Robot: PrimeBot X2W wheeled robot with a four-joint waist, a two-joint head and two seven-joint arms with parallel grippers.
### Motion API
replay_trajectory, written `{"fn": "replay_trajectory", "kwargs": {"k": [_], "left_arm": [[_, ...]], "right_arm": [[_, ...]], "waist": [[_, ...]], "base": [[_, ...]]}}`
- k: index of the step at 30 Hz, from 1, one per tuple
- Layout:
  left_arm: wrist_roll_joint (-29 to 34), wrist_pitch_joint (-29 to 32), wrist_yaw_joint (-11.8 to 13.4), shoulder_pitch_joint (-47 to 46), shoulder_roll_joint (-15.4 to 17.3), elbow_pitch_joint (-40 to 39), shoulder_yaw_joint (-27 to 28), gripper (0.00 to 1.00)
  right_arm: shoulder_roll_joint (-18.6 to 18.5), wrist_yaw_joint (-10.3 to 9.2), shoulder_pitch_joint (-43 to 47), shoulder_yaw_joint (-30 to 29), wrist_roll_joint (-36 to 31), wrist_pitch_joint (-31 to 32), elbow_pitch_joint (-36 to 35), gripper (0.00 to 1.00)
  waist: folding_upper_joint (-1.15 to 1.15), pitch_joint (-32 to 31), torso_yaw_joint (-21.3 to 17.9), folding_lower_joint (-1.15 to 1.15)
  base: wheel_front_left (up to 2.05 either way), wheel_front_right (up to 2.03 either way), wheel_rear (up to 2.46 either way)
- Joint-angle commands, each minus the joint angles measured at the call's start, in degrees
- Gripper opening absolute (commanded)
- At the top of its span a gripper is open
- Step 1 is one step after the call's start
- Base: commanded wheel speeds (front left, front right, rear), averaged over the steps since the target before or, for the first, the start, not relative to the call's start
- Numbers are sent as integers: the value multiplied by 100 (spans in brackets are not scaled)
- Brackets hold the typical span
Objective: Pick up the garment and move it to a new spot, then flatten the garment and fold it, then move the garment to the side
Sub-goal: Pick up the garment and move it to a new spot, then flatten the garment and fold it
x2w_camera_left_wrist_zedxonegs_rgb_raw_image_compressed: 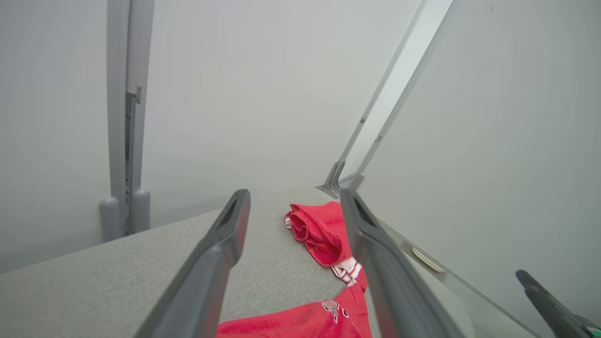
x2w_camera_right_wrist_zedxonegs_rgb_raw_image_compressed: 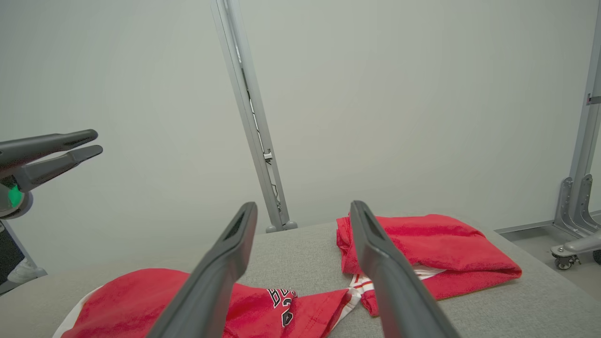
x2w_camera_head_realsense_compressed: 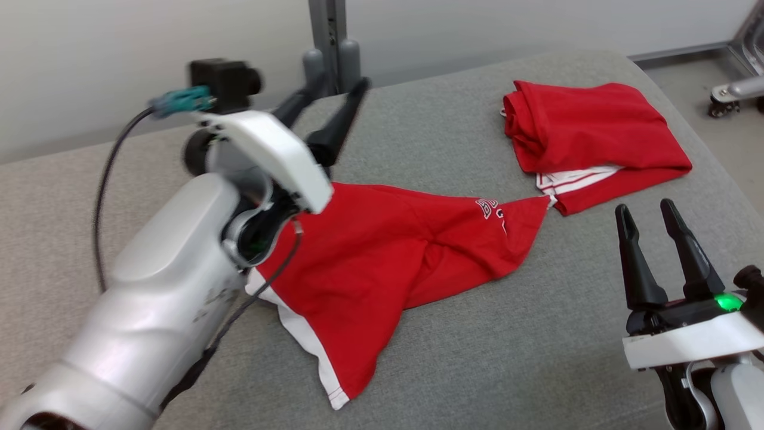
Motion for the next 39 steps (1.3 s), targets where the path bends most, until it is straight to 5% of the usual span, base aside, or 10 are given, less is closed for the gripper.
{"fn": "replay_trajectory", "kwargs": {"k": [1, 7, 12, 17, 24, 31, 39], "left_arm": [[154, -259, 138, 254, 206, -175, 64, 100], [551, -1271, 907, 1366, 963, -1241, 349, 100], [1101, -1501, 1636, 2552, 1342, -2297, 967, 100], [2297, -1495, 2020, 3854, 1011, -3328, 2128, 100], [3394, -1497, 1821, 4992, 268, -3868, 3127, 100], [4093, -1497, 1155, 5621, -449, -3865, 3920, 100], [4333, -1497, 792, 5554, -633, -3718, 4201, 100]], "right_arm": [[-32, 2, 129, -23, -42, -22, -27, 100], [-16, 2, 350, 67, -6, -22, -95, 100], [-54, 2, 489, 91, -23, -22, -130, 100], [-41, 1, 522, 115, -51, -22, -178, 100], [-15, 2, 641, 95, -34, -23, -222, 100], [25, 2, 887, -131, -58, -22, -304, 100], [15, 1, 906, -112, -87, -22, -310, 100]], "waist": [[0, -163, 166, 0], [0, -276, 349, 0], [0, -298, 472, 0], [0, -280, 513, 0], [0, -303, 565, 0], [0, -358, 685, 0], [0, -365, 730, 0]], "base": [[0, 0, 0], [0, 0, 0], [0, 0, 0], [0, 0, 0], [0, 0, 0], [0, 0, 0], [0, 0, 0]]}}
